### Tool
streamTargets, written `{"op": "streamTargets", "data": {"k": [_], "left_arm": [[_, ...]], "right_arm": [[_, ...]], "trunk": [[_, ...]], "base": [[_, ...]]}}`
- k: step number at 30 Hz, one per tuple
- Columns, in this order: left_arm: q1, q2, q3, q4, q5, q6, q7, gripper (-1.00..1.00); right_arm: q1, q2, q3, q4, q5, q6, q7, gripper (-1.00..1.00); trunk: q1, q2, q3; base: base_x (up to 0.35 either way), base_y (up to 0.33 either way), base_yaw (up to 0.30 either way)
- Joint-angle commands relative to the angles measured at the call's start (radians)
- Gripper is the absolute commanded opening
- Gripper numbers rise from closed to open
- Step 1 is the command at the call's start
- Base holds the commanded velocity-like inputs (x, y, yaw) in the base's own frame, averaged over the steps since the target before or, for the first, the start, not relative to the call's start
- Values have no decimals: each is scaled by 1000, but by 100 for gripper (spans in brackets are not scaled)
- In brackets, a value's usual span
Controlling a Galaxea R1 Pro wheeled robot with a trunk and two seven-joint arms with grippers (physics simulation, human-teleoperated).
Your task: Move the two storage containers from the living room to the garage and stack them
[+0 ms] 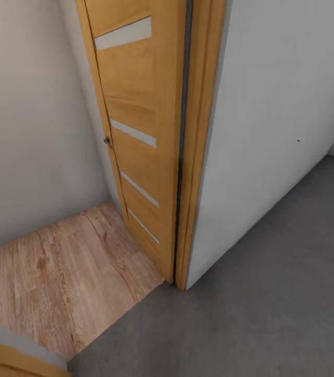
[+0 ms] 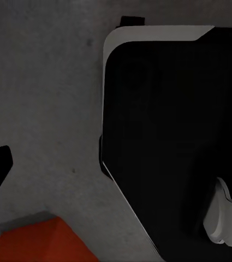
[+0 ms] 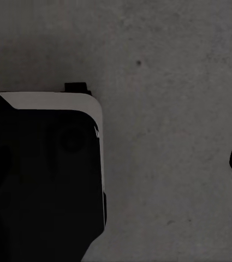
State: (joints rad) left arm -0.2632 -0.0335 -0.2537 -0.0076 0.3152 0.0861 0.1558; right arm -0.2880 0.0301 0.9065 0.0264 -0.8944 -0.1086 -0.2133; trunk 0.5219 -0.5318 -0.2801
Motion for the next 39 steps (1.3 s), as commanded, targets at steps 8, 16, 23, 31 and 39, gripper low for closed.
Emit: {"op": "streamTargets", "data": {"k": [8, 16, 23, 31, 39], "left_arm": [[-1, -1, -9, 0, 8, 4, 4, 100], [-1, 0, -9, 0, 8, 4, 4, 100], [-1, 0, -9, 0, 8, 3, 4, 100], [-1, 0, -9, 0, 8, 3, 4, 100], [-1, 0, -9, -1, 8, 3, 4, 100]], "right_arm": [[0, 1, 8, 3, -9, -3, 0, 100], [-1, 1, 8, 3, -9, -3, 0, 100], [0, 1, 8, 3, -10, -3, 0, 100], [-1, 0, 8, 3, -12, -5, 0, 100], [-1, -1, 8, 3, -12, -5, 0, 100]], "trunk": [[1, -1, -1], [1, -1, -1], [1, -1, -1], [1, -1, -1], [1, -1, -1]], "base": [[322, 0, 45], [322, 0, 1], [322, 0, 0], [196, 0, 164], [8, 0, 268]]}}
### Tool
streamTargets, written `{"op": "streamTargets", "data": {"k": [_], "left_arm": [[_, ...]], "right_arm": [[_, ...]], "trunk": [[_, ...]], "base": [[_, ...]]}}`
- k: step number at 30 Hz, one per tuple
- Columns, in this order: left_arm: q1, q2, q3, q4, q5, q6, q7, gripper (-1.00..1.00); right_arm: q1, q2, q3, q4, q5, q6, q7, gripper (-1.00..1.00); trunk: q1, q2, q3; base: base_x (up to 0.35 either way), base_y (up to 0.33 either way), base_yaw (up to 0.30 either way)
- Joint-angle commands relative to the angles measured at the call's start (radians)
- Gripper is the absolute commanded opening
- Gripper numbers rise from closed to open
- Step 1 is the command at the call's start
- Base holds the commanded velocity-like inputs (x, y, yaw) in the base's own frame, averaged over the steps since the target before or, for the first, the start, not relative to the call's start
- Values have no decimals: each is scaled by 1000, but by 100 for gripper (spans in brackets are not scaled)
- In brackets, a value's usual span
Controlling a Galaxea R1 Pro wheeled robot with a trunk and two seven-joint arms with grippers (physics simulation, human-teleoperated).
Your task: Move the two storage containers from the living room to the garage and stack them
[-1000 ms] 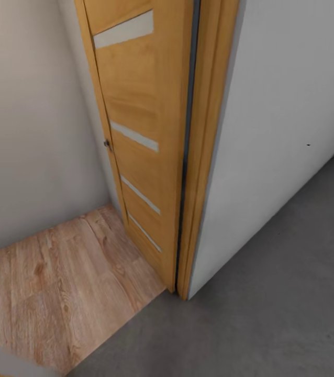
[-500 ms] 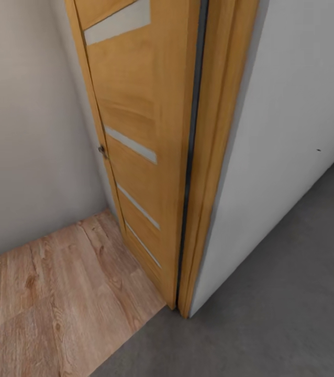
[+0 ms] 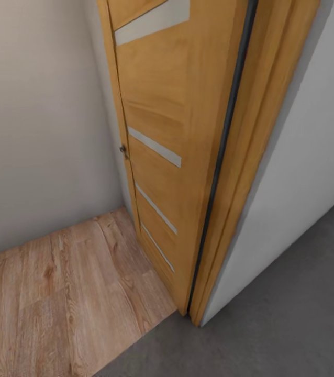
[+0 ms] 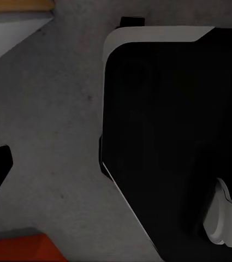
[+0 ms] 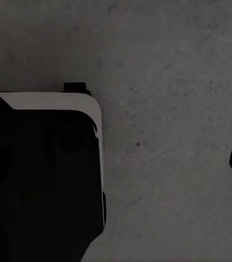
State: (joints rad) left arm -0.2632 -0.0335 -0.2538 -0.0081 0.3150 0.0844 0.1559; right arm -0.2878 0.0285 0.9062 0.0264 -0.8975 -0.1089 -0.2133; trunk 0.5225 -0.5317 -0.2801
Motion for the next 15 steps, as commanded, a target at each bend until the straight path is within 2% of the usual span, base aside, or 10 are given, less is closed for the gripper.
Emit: {"op": "streamTargets", "data": {"k": [1, 6, 15], "left_arm": [[-1, 0, -9, 0, 9, 5, 4, 100], [-1, 0, -9, -1, 9, 5, 4, 100], [-1, 0, -9, -1, 9, 5, 4, 100]], "right_arm": [[-1, 1, 8, 3, -9, -5, 0, 100], [-1, 1, 8, 3, -9, -5, 0, 100], [-1, 1, 8, 3, -8, -7, 0, 100]], "trunk": [[0, -1, -1], [0, -1, -1], [0, -1, -1]], "base": [[1, 0, 270], [0, 0, 224], [0, 0, 31]]}}
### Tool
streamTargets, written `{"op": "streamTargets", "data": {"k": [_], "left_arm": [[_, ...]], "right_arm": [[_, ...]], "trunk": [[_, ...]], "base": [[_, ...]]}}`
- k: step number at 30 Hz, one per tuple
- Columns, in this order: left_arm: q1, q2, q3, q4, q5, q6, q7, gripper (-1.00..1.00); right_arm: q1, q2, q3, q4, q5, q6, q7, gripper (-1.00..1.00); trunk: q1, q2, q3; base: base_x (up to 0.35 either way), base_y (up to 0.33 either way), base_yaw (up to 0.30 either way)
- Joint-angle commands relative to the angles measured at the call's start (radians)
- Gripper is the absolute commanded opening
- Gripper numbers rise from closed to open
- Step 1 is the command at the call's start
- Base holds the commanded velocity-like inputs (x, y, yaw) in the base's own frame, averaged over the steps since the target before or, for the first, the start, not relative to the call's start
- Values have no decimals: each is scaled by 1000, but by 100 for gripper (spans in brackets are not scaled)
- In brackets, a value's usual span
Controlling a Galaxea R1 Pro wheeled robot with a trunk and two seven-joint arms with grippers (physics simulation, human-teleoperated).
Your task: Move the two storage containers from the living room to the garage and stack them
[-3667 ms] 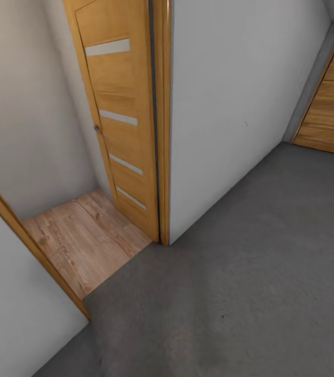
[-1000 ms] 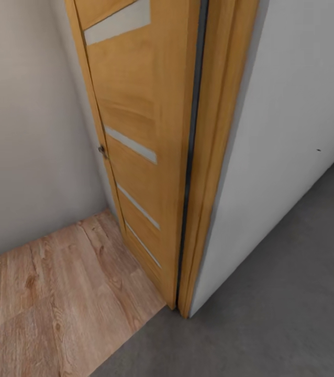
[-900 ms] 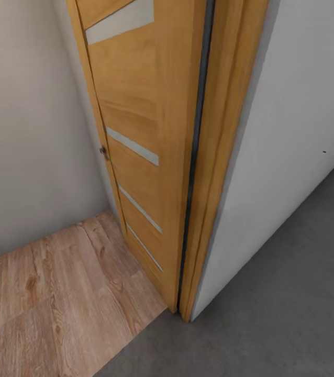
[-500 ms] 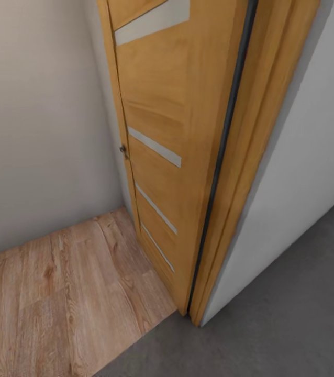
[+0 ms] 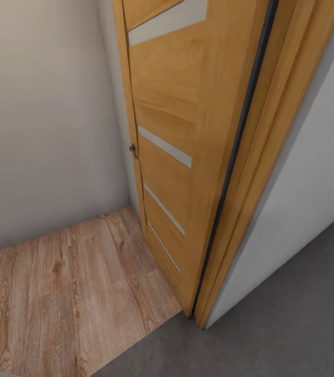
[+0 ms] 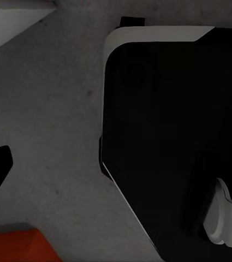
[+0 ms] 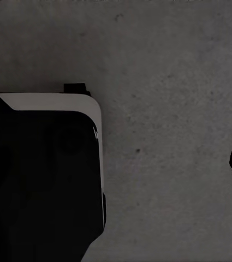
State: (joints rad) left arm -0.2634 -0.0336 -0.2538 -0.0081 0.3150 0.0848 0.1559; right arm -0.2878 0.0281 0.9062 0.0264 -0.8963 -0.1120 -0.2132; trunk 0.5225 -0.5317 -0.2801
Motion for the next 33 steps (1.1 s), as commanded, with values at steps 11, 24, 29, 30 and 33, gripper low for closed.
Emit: {"op": "streamTargets", "data": {"k": [11, 24, 29, 30, 33], "left_arm": [[0, 0, -9, 0, 10, 6, 4, 100], [0, 0, -9, 0, 9, 6, 4, 100], [0, 0, -9, 0, 10, 6, 4, 100], [0, 0, -9, 0, 9, 6, 4, 100], [0, 0, -9, 0, 10, 5, 4, 100]], "right_arm": [[-1, 1, 8, 3, -10, -4, 0, 100], [-1, 2, 8, 3, -10, -1, -1, 100], [-1, 2, 8, 3, -10, 0, -2, 100], [-1, 3, 8, 3, -10, 0, -2, 100], [-1, 3, 8, 3, -10, 0, -2, 100]], "trunk": [[0, -1, -1], [0, -1, -1], [0, -1, -1], [0, -1, -1], [0, -1, -1]], "base": [[72, 0, 0], [310, 0, 0], [319, 0, 0], [264, 0, 0], [172, 0, 0]]}}
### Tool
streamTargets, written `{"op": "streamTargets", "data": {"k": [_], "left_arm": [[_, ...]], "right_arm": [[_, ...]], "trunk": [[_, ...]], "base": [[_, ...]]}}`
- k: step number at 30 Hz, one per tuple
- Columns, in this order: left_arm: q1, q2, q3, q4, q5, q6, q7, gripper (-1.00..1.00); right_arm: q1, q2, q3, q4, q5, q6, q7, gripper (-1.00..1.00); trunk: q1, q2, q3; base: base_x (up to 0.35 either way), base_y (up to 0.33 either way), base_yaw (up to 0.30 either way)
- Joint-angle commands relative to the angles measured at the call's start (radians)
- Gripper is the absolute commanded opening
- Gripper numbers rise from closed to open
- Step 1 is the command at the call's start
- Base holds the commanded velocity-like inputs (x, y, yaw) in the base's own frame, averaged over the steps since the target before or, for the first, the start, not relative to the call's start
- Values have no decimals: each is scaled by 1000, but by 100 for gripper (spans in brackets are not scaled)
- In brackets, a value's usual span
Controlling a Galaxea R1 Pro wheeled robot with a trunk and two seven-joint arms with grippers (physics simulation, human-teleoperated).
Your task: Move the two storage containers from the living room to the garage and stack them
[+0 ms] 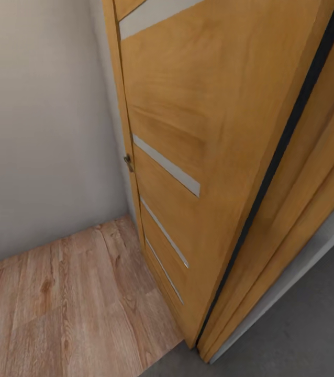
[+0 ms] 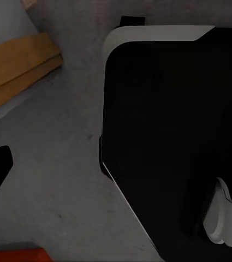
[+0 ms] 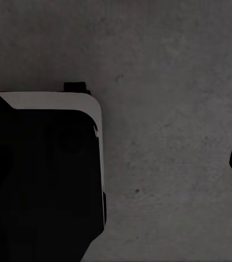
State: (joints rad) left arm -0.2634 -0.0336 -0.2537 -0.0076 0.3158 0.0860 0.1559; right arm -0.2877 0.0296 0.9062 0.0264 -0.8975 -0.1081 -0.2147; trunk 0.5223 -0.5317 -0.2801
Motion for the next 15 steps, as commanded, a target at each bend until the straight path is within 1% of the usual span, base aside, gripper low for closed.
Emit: {"op": "streamTargets", "data": {"k": [1, 3, 5, 9, 15], "left_arm": [[0, 0, -9, -1, 9, 4, 4, 100], [0, 0, -9, -1, 9, 4, 4, 100], [0, 0, -9, -1, 9, 3, 4, 100], [0, 0, -9, -1, 9, 4, 4, 100], [0, 0, -9, -2, 9, 4, 4, 100]], "right_arm": [[-1, 1, 8, 3, -9, -4, 0, 100], [-1, 1, 8, 3, -9, -5, 0, 100], [-1, 1, 8, 3, -9, -5, 0, 100], [-1, 1, 8, 3, -9, -5, 0, 100], [-1, 1, 8, 3, -9, -5, 0, 100]], "trunk": [[1, -1, -1], [1, -1, -1], [1, -1, -1], [1, -1, -1], [1, -1, -1]], "base": [[91, 0, 0], [60, 0, 26], [31, 0, 128], [10, 0, 224], [2, 0, 263]]}}
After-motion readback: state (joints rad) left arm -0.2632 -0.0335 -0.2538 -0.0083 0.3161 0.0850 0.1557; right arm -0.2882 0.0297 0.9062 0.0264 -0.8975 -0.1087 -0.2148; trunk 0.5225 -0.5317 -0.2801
